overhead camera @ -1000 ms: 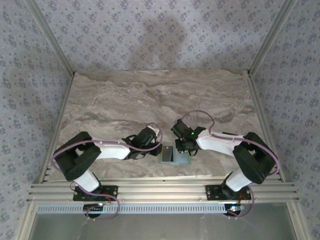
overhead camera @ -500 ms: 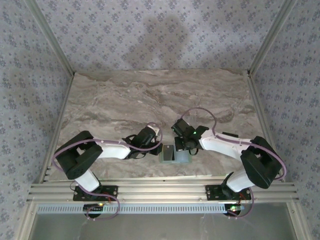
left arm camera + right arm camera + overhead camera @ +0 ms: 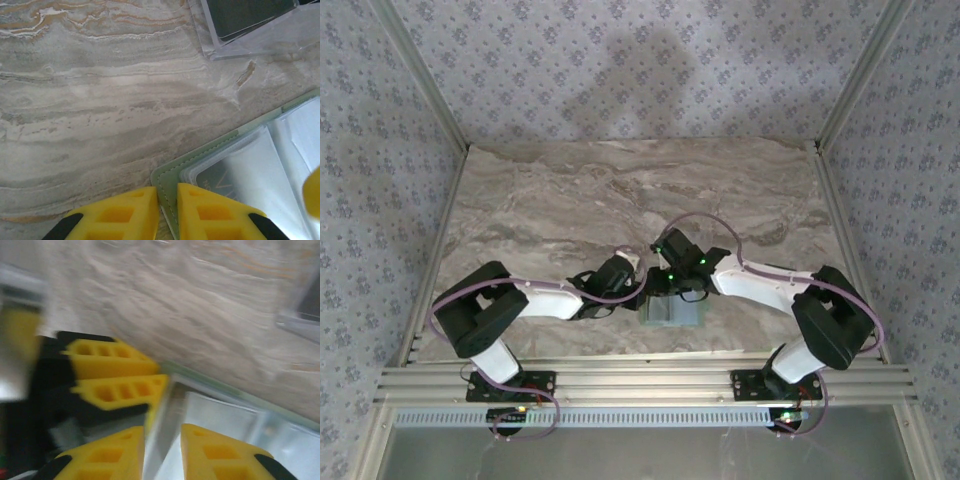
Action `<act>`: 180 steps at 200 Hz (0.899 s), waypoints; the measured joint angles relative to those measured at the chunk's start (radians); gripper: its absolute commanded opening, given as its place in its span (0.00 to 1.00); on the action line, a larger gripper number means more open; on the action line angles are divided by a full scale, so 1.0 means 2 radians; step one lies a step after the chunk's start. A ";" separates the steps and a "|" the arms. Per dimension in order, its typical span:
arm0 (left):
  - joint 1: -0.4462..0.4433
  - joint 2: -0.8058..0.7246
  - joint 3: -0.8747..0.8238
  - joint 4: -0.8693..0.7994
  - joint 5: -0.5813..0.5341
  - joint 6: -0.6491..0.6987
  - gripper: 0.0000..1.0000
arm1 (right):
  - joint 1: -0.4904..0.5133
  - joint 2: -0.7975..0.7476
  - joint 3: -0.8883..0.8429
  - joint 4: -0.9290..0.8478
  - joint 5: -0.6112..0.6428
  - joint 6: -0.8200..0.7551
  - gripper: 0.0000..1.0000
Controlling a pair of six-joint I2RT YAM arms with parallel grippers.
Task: Put the credit cards into the card holder
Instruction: Flip over the card slot in the card holder.
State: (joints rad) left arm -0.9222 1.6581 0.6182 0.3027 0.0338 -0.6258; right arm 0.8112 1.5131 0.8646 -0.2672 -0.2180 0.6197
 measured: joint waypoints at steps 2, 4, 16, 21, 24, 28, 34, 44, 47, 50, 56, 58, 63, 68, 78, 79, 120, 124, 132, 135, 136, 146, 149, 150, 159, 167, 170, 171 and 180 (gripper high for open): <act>0.000 0.000 0.000 0.000 0.000 0.000 0.21 | -0.001 0.000 -0.002 0.002 -0.001 0.002 0.34; 0.000 0.001 0.000 0.001 0.000 -0.001 0.21 | -0.002 -0.001 -0.003 0.004 -0.003 0.002 0.34; 0.005 0.002 -0.001 0.004 0.005 -0.005 0.22 | -0.006 -0.001 -0.010 0.016 -0.016 0.010 0.35; 0.007 0.002 -0.002 0.006 0.010 -0.007 0.23 | -0.007 -0.002 -0.011 0.020 -0.019 0.012 0.38; 0.008 0.002 -0.002 0.008 0.012 -0.009 0.24 | -0.008 -0.002 -0.012 0.021 -0.020 0.013 0.39; 0.010 0.002 -0.004 0.010 0.017 -0.010 0.24 | -0.008 -0.003 -0.013 0.023 -0.021 0.016 0.40; 0.013 0.002 -0.006 0.014 0.023 -0.013 0.25 | -0.009 -0.006 -0.015 0.024 -0.022 0.017 0.42; 0.017 -0.001 -0.009 0.021 0.033 -0.017 0.27 | -0.010 -0.011 -0.018 0.023 -0.023 0.017 0.44; 0.018 -0.001 -0.010 0.023 0.036 -0.017 0.28 | -0.010 -0.012 -0.018 0.023 -0.023 0.018 0.45; 0.019 -0.001 -0.010 0.025 0.039 -0.019 0.29 | -0.010 -0.014 -0.018 0.021 -0.023 0.017 0.45; 0.020 -0.004 -0.011 0.028 0.043 -0.021 0.30 | -0.010 -0.018 -0.018 0.018 -0.022 0.017 0.46; 0.021 -0.006 -0.012 0.030 0.045 -0.022 0.30 | -0.010 -0.019 -0.018 0.017 -0.022 0.017 0.47; 0.022 -0.008 -0.013 0.033 0.049 -0.023 0.31 | -0.010 -0.023 -0.018 0.014 -0.022 0.015 0.48; 0.023 -0.010 -0.015 0.036 0.054 -0.023 0.32 | -0.009 -0.027 -0.018 0.010 -0.021 0.012 0.48; 0.026 -0.011 -0.019 0.044 0.061 -0.027 0.34 | -0.008 -0.036 -0.014 0.000 -0.017 0.005 0.48; 0.026 -0.011 -0.019 0.044 0.062 -0.027 0.34 | -0.008 -0.037 -0.014 -0.001 -0.017 0.004 0.48; 0.042 -0.029 -0.034 0.049 0.073 -0.032 0.42 | -0.030 -0.070 0.036 -0.080 0.038 -0.022 0.39; 0.044 -0.033 -0.034 0.043 0.070 -0.032 0.43 | -0.035 -0.071 0.040 -0.086 0.041 -0.024 0.38; 0.048 -0.041 -0.035 0.032 0.065 -0.032 0.44 | -0.048 -0.073 0.050 -0.096 0.049 -0.027 0.36; 0.050 -0.045 -0.035 0.027 0.063 -0.032 0.44 | -0.053 -0.073 0.052 -0.100 0.052 -0.030 0.35; 0.051 -0.046 -0.035 0.026 0.063 -0.032 0.45 | -0.054 -0.073 0.053 -0.101 0.053 -0.031 0.35; 0.056 -0.059 -0.035 0.013 0.057 -0.032 0.46 | -0.072 -0.072 0.061 -0.113 0.060 -0.034 0.34; 0.058 -0.063 -0.035 0.009 0.056 -0.032 0.47 | -0.077 -0.071 0.063 -0.116 0.062 -0.036 0.34; 0.058 -0.064 -0.035 0.008 0.055 -0.032 0.47 | -0.078 -0.071 0.063 -0.116 0.063 -0.036 0.34; 0.063 -0.075 -0.035 -0.002 0.052 -0.033 0.49 | -0.093 -0.068 0.068 -0.126 0.067 -0.039 0.33; 0.066 -0.083 -0.029 -0.016 0.050 -0.032 0.50 | -0.104 -0.060 0.075 -0.132 0.069 -0.042 0.33; 0.066 -0.085 -0.025 -0.022 0.050 -0.032 0.51 | -0.107 -0.056 0.077 -0.134 0.070 -0.044 0.33; 0.066 -0.086 -0.024 -0.023 0.050 -0.032 0.51 | -0.108 -0.054 0.079 -0.136 0.071 -0.043 0.33; 0.069 -0.088 -0.009 -0.039 0.050 -0.032 0.51 | -0.114 -0.040 0.089 -0.145 0.077 -0.045 0.33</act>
State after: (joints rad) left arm -0.7834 1.4826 0.6003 0.2245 0.1337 -0.6899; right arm 0.5823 1.4334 1.0420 -0.5571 -0.0647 0.5293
